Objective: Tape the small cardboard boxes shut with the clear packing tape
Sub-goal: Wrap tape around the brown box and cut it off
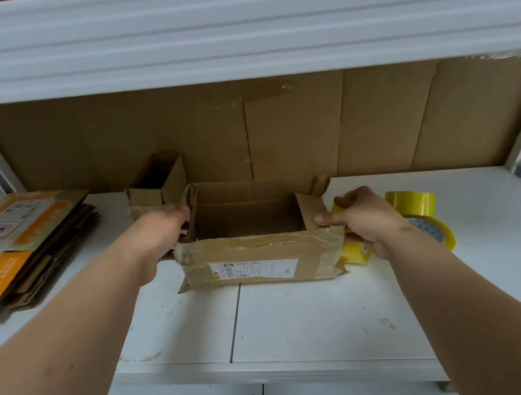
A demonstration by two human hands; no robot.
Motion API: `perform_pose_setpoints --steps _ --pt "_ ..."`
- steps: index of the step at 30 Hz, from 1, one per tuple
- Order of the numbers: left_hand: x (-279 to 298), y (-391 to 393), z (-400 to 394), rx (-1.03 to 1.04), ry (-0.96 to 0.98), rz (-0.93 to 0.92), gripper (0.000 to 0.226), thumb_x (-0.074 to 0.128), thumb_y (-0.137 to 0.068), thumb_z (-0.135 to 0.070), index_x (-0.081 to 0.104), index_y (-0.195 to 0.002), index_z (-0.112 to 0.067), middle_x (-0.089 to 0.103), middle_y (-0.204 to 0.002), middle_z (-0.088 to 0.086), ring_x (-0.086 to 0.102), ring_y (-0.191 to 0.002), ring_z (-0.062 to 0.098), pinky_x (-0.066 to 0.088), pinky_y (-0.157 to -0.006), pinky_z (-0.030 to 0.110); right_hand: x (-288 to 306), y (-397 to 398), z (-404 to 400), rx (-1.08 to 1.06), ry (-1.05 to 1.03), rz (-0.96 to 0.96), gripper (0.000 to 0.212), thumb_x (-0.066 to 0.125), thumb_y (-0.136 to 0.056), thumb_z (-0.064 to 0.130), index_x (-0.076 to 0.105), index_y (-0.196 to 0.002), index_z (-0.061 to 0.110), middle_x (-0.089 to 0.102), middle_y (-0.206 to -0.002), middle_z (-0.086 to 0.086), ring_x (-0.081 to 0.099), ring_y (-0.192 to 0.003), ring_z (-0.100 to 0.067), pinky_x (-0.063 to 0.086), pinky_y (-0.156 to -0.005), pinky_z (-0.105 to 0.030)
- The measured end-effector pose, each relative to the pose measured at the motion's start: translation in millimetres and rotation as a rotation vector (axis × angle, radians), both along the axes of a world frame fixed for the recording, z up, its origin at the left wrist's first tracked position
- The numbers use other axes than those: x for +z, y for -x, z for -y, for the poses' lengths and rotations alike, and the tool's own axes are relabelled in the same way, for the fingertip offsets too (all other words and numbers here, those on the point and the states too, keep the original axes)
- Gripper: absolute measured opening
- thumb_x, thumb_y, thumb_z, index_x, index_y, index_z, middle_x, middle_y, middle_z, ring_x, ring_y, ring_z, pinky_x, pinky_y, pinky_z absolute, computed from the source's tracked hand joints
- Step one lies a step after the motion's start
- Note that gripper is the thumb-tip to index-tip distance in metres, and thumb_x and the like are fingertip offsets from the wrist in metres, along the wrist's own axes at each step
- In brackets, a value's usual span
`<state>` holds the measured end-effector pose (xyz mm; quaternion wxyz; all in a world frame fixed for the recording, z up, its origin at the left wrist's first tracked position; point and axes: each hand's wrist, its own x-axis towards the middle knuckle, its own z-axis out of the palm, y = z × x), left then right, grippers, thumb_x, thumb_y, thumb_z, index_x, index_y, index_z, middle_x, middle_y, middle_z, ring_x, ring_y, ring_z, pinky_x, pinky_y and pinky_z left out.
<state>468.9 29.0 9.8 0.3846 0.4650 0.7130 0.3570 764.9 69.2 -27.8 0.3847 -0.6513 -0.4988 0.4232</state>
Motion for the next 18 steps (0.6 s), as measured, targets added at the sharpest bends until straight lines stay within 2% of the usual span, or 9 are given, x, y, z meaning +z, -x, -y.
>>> perform_pose_setpoints --steps 3,5,6,8,10,12,14,16,18 --pt "-7 2 1 -0.073 -0.033 -0.106 0.037 0.062 -0.097 -0.021 0.053 -0.133 -0.028 0.061 -0.119 0.005 0.059 -0.101 0.024 0.055 -0.085 0.038 -1 1 1 -0.011 -0.036 0.066 0.085 0.092 -0.066 0.019 0.043 -0.135 0.011 0.055 -0.133 -0.004 0.061 -0.100 -0.022 0.057 -0.090 -0.041" --pt "-13 0 3 -0.077 -0.014 -0.149 0.046 0.069 -0.091 -0.013 0.050 -0.130 -0.026 0.060 -0.110 0.006 0.057 -0.092 0.019 0.049 -0.069 0.028 -2 2 2 0.000 -0.043 0.092 0.086 0.090 -0.068 0.013 0.040 -0.138 0.010 0.052 -0.140 -0.003 0.057 -0.106 -0.022 0.054 -0.093 -0.038" --pt "-16 -1 2 -0.060 -0.001 -0.147 0.052 0.072 -0.088 -0.010 0.047 -0.130 -0.025 0.059 -0.111 0.009 0.057 -0.092 0.020 0.047 -0.065 0.027 -1 3 3 0.010 -0.043 0.102 0.087 0.089 -0.069 0.010 0.038 -0.139 0.010 0.050 -0.142 -0.002 0.056 -0.110 -0.023 0.053 -0.093 -0.037" --pt "-21 -2 0 -0.027 0.010 -0.129 0.073 0.076 -0.083 -0.007 0.035 -0.139 -0.028 0.056 -0.124 0.014 0.058 -0.103 0.028 0.051 -0.072 0.030 -2 3 4 0.021 -0.051 0.110 0.088 0.087 -0.070 0.005 0.035 -0.141 0.010 0.047 -0.147 0.000 0.054 -0.120 -0.024 0.051 -0.098 -0.038" --pt "-22 -1 -4 -0.038 -0.015 -0.147 0.100 0.078 -0.080 -0.004 0.017 -0.151 -0.040 0.043 -0.145 0.016 0.050 -0.125 0.037 0.052 -0.090 0.040 -5 4 6 0.033 -0.055 0.060 0.090 0.083 -0.071 -0.004 0.032 -0.144 0.011 0.042 -0.151 0.002 0.058 -0.111 -0.019 0.052 -0.094 -0.036" --pt "-21 -1 -7 -0.065 -0.031 -0.199 0.112 0.078 -0.080 -0.003 0.008 -0.152 -0.051 0.019 -0.159 0.014 0.036 -0.139 0.041 0.043 -0.108 0.046 -8 6 8 0.036 -0.069 0.008 0.092 0.079 -0.071 -0.011 0.030 -0.145 0.012 0.039 -0.154 0.005 0.059 -0.101 -0.014 0.051 -0.086 -0.032" --pt "-18 -2 -8 -0.088 -0.045 -0.257 0.101 0.076 -0.083 -0.004 0.018 -0.152 -0.050 0.012 -0.159 0.012 0.036 -0.138 0.040 0.042 -0.107 0.041 -11 9 8 0.026 -0.092 -0.012 0.092 0.079 -0.070 -0.012 0.032 -0.145 0.013 0.040 -0.154 0.005 0.058 -0.099 -0.013 0.053 -0.090 -0.035" --pt "-19 -2 -9 -0.113 -0.057 -0.282 0.079 0.071 -0.088 -0.007 0.033 -0.147 -0.045 0.024 -0.154 0.009 0.046 -0.126 0.035 0.052 -0.089 0.033 -13 10 8 0.016 -0.113 -0.035 0.090 0.079 -0.071 -0.011 0.033 -0.144 0.013 0.042 -0.153 0.006 0.058 -0.100 -0.013 0.055 -0.090 -0.037" --pt "-18 0 -6 -0.170 -0.049 -0.223 0.058 0.065 -0.094 -0.019 0.042 -0.142 -0.043 0.039 -0.147 0.003 0.050 -0.112 0.026 0.052 -0.069 0.029 -17 9 9 0.007 -0.133 -0.072 0.086 0.079 -0.072 -0.011 0.035 -0.143 0.012 0.043 -0.152 0.005 0.059 -0.096 -0.012 0.057 -0.083 -0.034"
